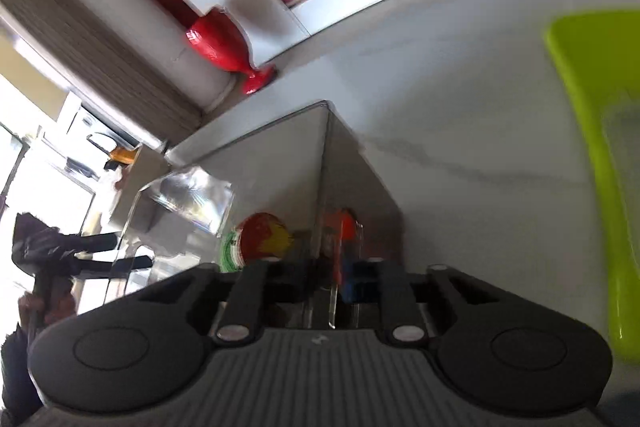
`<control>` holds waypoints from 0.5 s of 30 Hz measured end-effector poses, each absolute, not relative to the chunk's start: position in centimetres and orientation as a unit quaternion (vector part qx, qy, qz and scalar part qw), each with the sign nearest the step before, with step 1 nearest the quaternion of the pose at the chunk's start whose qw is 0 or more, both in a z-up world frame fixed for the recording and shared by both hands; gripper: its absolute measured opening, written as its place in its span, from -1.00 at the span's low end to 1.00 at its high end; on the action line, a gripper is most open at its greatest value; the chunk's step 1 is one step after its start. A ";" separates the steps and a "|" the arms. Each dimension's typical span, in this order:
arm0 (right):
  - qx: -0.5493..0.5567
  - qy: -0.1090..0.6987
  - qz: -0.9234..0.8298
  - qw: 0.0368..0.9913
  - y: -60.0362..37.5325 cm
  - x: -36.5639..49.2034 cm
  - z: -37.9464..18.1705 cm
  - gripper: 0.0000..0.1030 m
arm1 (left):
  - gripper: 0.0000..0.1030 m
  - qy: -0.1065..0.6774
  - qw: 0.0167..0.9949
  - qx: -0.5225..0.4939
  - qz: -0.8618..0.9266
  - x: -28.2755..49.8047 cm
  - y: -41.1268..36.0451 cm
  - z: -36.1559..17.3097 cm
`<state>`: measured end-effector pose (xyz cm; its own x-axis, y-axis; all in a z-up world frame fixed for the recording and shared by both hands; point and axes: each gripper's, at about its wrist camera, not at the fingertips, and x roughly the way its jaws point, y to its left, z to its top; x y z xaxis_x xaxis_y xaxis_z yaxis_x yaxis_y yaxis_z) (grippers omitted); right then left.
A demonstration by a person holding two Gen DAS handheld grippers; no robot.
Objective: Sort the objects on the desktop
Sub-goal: 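Move both grippers away from the bin toward the lime green lid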
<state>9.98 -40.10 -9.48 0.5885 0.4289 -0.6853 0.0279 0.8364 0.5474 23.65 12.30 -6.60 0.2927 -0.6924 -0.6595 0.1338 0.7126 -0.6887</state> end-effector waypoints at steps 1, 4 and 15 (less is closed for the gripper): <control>0.253 0.438 0.113 0.855 -39.9 10.5 -9.4 -0.66 | -0.01 0.529 0.763 -0.260 -0.267 24.2 12.1 -6.7; 0.222 0.428 0.103 0.870 -38.8 12.3 -8.9 -0.67 | 0.00 0.521 0.777 -0.247 -0.251 25.9 11.5 -6.7; 0.243 0.401 0.089 0.879 -37.8 18.9 -9.7 -0.67 | 0.52 0.445 0.813 -0.275 -0.257 28.3 10.8 -7.9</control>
<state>18.86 -37.81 -9.66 0.6618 0.3517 -0.6621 0.0380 0.8663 0.4982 28.29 10.77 -7.92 0.4731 -0.6615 -0.5818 0.1727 0.7172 -0.6751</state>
